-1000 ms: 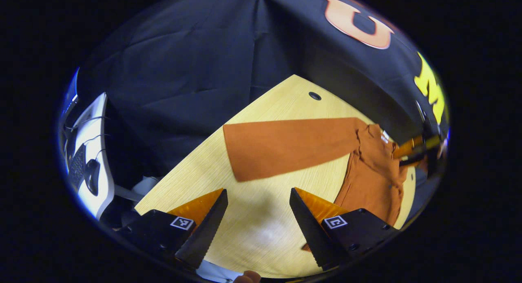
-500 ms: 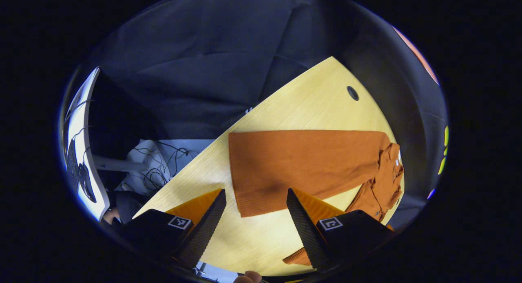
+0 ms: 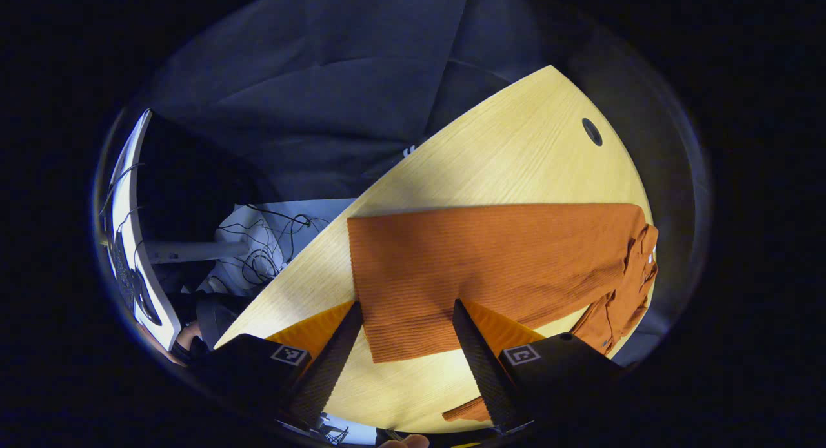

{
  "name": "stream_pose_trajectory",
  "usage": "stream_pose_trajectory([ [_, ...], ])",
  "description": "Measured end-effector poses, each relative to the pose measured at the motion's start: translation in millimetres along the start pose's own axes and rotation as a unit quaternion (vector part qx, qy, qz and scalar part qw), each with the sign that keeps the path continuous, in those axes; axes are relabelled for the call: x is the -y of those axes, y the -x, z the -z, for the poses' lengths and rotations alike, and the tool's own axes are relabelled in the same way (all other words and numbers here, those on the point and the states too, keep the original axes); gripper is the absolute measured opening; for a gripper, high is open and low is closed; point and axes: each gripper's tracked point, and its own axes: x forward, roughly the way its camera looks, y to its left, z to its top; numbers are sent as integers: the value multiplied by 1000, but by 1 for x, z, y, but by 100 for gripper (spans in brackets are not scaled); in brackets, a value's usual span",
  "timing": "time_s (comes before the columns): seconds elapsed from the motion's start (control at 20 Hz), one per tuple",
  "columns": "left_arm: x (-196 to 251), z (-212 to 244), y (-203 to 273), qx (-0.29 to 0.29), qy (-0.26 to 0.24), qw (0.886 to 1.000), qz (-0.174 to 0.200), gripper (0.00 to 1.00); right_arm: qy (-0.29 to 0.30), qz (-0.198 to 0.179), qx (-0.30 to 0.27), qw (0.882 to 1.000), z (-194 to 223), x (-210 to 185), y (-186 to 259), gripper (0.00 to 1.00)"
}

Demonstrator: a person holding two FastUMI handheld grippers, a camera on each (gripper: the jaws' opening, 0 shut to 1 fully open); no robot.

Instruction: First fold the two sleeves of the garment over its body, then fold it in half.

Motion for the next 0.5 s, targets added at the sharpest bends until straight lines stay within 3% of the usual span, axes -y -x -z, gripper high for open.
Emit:
stream_pose_trajectory([
  [0.1, -7, 1, 1, -21, 1, 1000, -21, 89, -18, 4, 12, 1000, 4, 14, 9, 96],
  [0.15, -11, 0, 0, -26, -2, 999, -28, 75, -22, 9, 19, 1000, 4, 21, 13, 94],
  [0.2, -12, 0, -1, -26, 2, 999, -29, 67, -26, 11, 24, 999, 4, 24, 20, 98],
  [0.45, -19, -3, -2, -26, 7, 999, -30, 46, -55, 17, 28, 998, 10, 45, 45, 95],
  [0.5, -20, -3, -2, -27, 8, 999, -30, 43, -61, 17, 29, 998, 12, 47, 47, 99],
])
